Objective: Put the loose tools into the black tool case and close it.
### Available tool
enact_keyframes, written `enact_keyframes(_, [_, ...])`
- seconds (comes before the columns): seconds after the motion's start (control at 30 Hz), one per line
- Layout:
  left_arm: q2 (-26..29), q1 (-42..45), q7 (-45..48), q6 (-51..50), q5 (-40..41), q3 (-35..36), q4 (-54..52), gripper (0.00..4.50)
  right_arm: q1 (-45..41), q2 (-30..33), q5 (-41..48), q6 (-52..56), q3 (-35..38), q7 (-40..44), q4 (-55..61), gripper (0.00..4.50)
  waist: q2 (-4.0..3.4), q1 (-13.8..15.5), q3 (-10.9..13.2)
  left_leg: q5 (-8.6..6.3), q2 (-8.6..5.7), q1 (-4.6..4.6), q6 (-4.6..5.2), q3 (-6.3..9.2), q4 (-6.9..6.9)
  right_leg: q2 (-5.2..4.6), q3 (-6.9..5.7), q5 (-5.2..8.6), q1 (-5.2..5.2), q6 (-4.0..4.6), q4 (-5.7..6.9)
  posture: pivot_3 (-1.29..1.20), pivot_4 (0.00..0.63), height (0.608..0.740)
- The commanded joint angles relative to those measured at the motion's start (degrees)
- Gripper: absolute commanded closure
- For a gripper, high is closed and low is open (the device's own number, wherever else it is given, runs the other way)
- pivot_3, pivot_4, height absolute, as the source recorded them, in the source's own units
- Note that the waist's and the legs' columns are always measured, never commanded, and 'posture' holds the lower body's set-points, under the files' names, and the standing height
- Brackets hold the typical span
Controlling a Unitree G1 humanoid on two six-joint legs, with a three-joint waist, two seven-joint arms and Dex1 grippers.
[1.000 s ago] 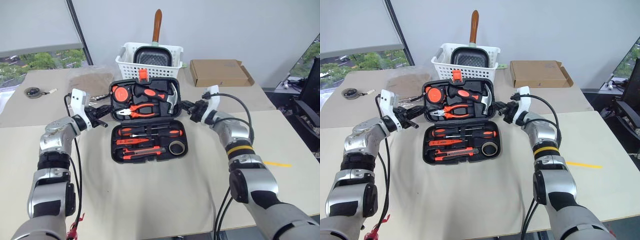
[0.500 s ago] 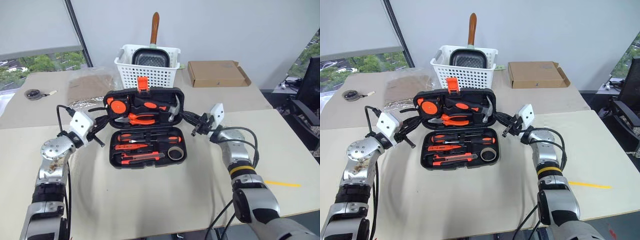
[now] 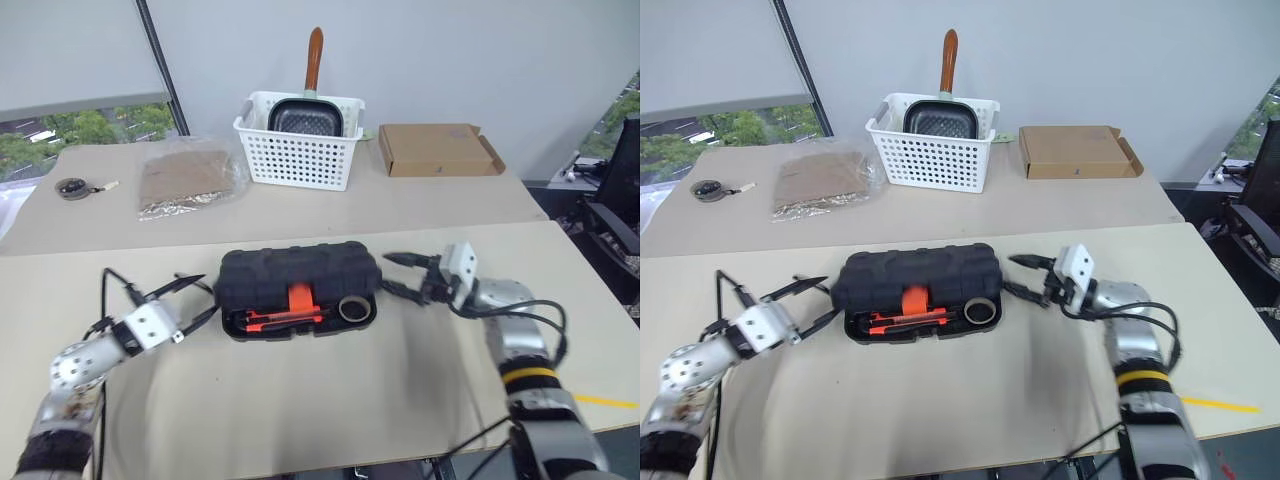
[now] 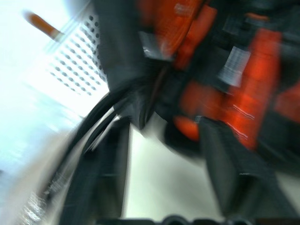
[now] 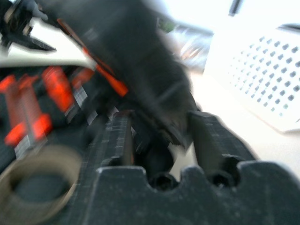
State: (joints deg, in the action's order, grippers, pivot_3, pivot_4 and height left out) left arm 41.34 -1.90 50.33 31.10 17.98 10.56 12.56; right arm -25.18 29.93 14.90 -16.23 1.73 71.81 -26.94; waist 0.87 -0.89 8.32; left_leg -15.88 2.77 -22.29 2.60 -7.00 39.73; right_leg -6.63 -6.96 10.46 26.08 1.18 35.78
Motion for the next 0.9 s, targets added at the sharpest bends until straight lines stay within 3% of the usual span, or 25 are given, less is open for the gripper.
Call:
enact_keyframes(0.03, [1.94,-8.8,2.48,-18.49,18.27,10.24,-6.02,0.16,6.53,9.19,1.84,5.11,0.04,7.99,6.82,0.78,-0.08,0.29,0.02,-0.01,0.0,0.06,0.02,0.0,0.02,-0.07,0.0,0.12,-0.03,-0.17,0.0,0.0,0.15,0.7])
enact_keyframes(0.13, [2.76,-10.9,3.5,-21.14,17.89,13.73,-2.72,0.06,11.19,11.83,4.25,11.82,-0.99,8.23,16.33,0.78,-0.08,0.42,0.03,-0.03,0.04,0.1,0.06,0.04,0.09,-0.06,-0.07,0.25,-0.06,-0.2,-0.05,0.0,0.15,0.7])
enact_keyframes(0.3, [1.13,1.26,0.36,-23.14,14.42,11.2,-1.33,0.06,16.06,12.82,7.81,23.24,-6.31,8.34,33.32,0.78,0.01,1.78,0.1,-0.15,0.18,0.33,-0.63,0.2,0.09,0.07,-0.21,0.4,-0.19,0.02,0.01,0.0,0.15,0.7])
enact_keyframes(0.4, [-0.51,11.77,-0.43,-25.87,14.12,8.34,-1.19,0.06,14.96,8.93,7.05,27.08,-9.88,3.36,36.89,0.78,0.12,2.66,0.1,-0.01,0.19,0.33,-0.76,0.3,0.1,0.11,-0.28,0.43,-0.09,0.07,0.01,0.0,0.15,0.7])
enact_keyframes(0.6, [-6.93,28.3,2.72,-31.13,12.53,-0.46,0.55,0.06,5.63,-1.59,-1.29,22.26,-12.72,-8.67,24.55,0.78,0.34,2.74,0.0,0.6,0.03,0.06,-0.7,0.07,0.17,0.2,-0.08,-0.19,-0.1,-0.33,0.0,0.0,0.15,0.7])
enact_keyframes(0.67, [-9.92,31.94,3.03,-33.7,12.19,-3.05,2.47,0.06,1.87,-4.45,-3.69,18.82,-12.26,-12.65,18.38,0.78,0.48,2.14,-0.06,0.83,-0.04,0.05,-0.12,0.04,0.18,0.21,-0.01,-0.27,-0.13,-0.28,-0.01,0.0,0.15,0.7])
enact_keyframes(0.9, [-17.28,38.56,4.53,-32.58,4.08,-11.14,12.1,0.06,-12.61,-11.77,-9.48,6.73,-9.06,-27.05,-5.36,0.78,0.54,0.66,-0.05,1.0,-0.09,-0.05,-0.39,0.03,0.07,0.37,0.01,-0.32,-0.03,-0.17,-0.01,0.0,0.15,0.7])
